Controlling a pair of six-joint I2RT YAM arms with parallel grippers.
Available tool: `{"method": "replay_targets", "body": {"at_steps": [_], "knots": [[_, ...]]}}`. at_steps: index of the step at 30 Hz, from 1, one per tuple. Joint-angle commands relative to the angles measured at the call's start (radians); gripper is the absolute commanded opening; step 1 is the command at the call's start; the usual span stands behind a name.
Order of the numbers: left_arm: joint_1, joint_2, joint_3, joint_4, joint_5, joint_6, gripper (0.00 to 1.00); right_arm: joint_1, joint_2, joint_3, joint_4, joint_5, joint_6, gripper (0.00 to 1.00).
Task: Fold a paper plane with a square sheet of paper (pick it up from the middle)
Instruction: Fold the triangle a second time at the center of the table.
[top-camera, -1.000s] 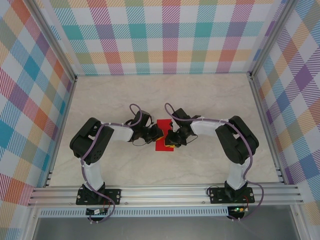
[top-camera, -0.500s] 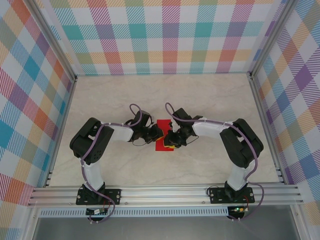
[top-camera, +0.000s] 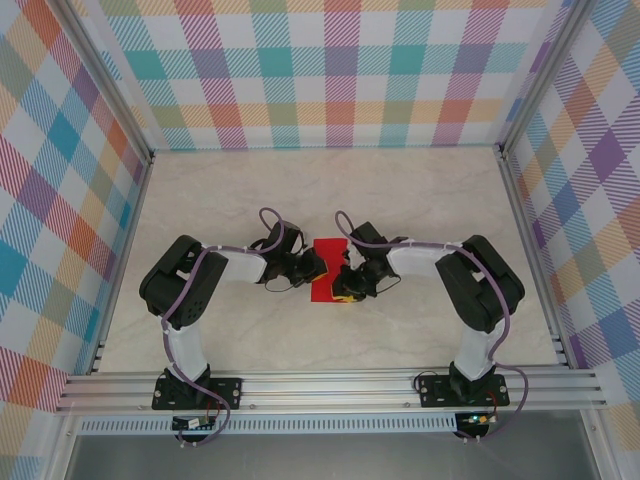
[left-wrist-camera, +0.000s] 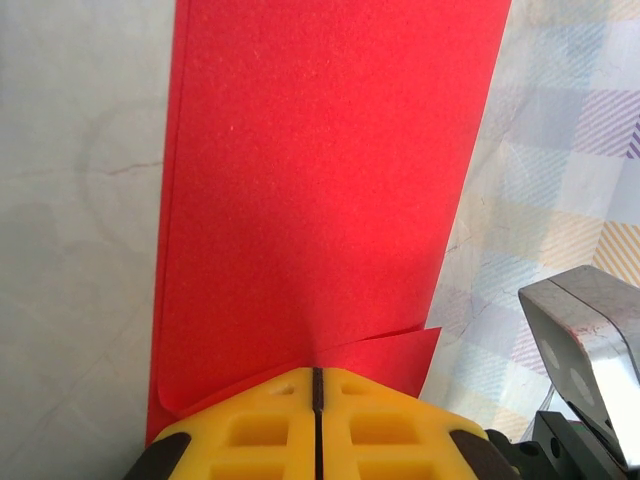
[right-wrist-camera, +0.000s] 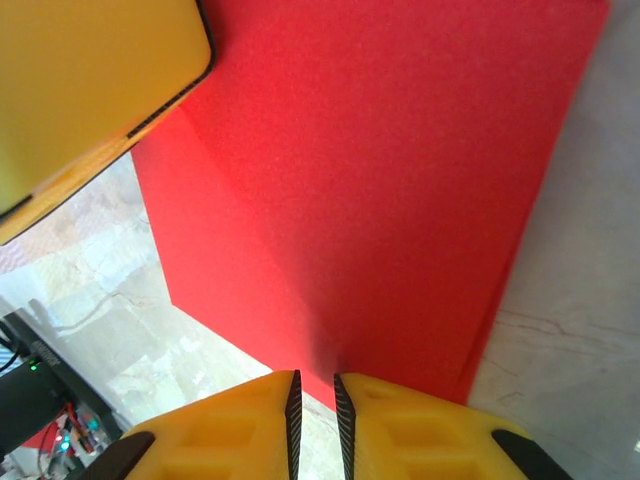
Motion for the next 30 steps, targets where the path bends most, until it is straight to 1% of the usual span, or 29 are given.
{"method": "replay_targets", "body": {"at_steps": [1,4,8,11,15,19,23,26,28,30], "knots": [[-0.018,0.040,-0.020,-0.094,-0.033,0.022,0.07,0.003,-0.001,-0.063,-0.015,-0.013,0.022,0.21],[-0.018,0.040,-0.023,-0.096,-0.035,0.023,0.07,-0.001,-0.040,-0.060,-0.030,-0.003,0.016,0.22],[-0.018,0.037,-0.022,-0.099,-0.035,0.024,0.07,-0.012,-0.048,-0.087,-0.019,-0.002,0.017,0.21],[-0.018,0.035,-0.023,-0.101,-0.038,0.026,0.07,-0.023,-0.055,-0.126,0.024,-0.025,0.033,0.22],[-0.018,0.032,-0.020,-0.108,-0.040,0.030,0.07,-0.038,-0.058,-0.159,0.039,-0.024,0.046,0.22],[-0.017,0.033,-0.016,-0.109,-0.040,0.029,0.07,-0.060,-0.090,-0.202,0.075,-0.049,0.074,0.22],[-0.018,0.034,-0.012,-0.111,-0.037,0.030,0.07,-0.063,-0.157,-0.192,0.072,-0.045,0.088,0.22],[-0.018,0.031,-0.012,-0.111,-0.036,0.031,0.07,-0.063,-0.195,-0.158,0.060,-0.017,0.090,0.22],[-0.018,0.031,-0.011,-0.110,-0.035,0.029,0.07,-0.062,-0.188,-0.126,0.047,0.005,0.084,0.22],[-0.018,0.032,-0.011,-0.109,-0.034,0.029,0.07,-0.059,-0.162,-0.101,0.065,-0.014,0.086,0.21]]}}
